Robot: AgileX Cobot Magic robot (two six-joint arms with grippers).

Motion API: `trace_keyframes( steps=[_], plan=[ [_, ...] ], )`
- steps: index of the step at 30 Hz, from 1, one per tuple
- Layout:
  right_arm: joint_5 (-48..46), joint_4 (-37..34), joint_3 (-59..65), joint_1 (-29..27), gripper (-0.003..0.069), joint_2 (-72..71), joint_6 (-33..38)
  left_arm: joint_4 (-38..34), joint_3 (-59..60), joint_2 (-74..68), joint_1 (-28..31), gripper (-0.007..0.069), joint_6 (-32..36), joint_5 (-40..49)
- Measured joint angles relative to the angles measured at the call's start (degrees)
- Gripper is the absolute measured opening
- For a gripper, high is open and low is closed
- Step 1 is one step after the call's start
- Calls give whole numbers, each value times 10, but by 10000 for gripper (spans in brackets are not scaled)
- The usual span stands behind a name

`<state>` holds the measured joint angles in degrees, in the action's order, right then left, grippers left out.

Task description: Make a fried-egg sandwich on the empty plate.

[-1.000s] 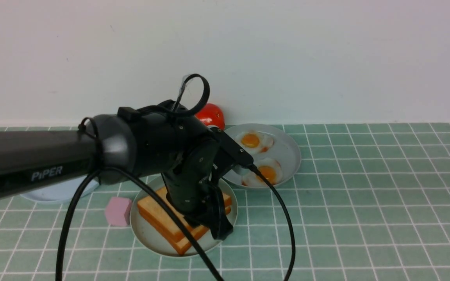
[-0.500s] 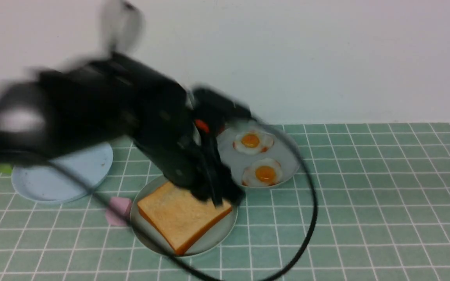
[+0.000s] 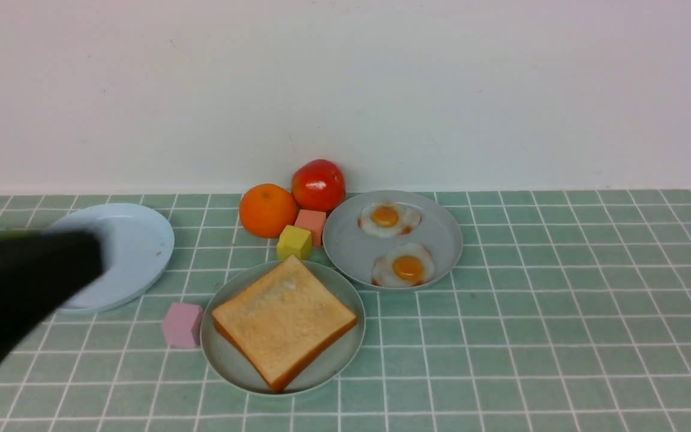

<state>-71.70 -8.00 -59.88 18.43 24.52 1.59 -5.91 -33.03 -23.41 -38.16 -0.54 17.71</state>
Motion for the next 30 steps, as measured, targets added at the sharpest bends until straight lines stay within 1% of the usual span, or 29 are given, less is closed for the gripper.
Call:
trace_keyframes(
  steps=[2, 3, 7, 10, 11, 12, 15, 17, 18, 19, 20, 22, 25, 27, 30],
  plan=[
    [6, 16, 17, 0, -2, -26, -21, 0, 68, 72, 0, -13, -15, -53],
    [13, 26, 33, 0, -2, -43, -37, -2, 120, 130, 0, -13, -25, -84],
    [47, 51, 92, 0, 0, -91, -87, -5, 203, 231, 0, -13, -50, -139],
    [75, 58, 122, 0, 0, -109, -113, -5, 220, 240, 0, -13, -54, -136],
    [98, 61, 147, 0, 0, -118, -133, -5, 224, 240, 0, -13, -56, -124],
    [103, 64, 149, 0, 0, -118, -135, -5, 224, 240, 0, -13, -56, -122],
    [159, 71, 194, 0, 0, -120, -153, -5, 224, 220, 0, -13, -56, -103],
    [211, 72, 224, 0, 0, -119, -157, -5, 225, 200, 0, -13, -56, -92],
    [263, 74, 244, 0, 0, -119, -161, -5, 225, 189, 0, -13, -56, -89],
    [272, 74, 248, 0, 0, -119, -163, -5, 225, 187, 0, -13, -56, -89],
    [333, 74, 275, 0, 0, -118, -168, -5, 226, 176, 0, -13, -56, -86],
    [414, 74, 312, 0, 2, -117, -179, -5, 226, 165, 0, -13, -56, -85],
    [512, 73, 368, 0, 4, -113, -194, -5, 226, 154, 0, -13, -56, -84],
    [555, 71, 406, 0, 6, -113, -197, -5, 226, 153, 0, -13, -56, -84],
    [587, 71, 457, 0, 8, -113, -198, -5, 227, 153, 0, -13, -56, -84]
  ],
)
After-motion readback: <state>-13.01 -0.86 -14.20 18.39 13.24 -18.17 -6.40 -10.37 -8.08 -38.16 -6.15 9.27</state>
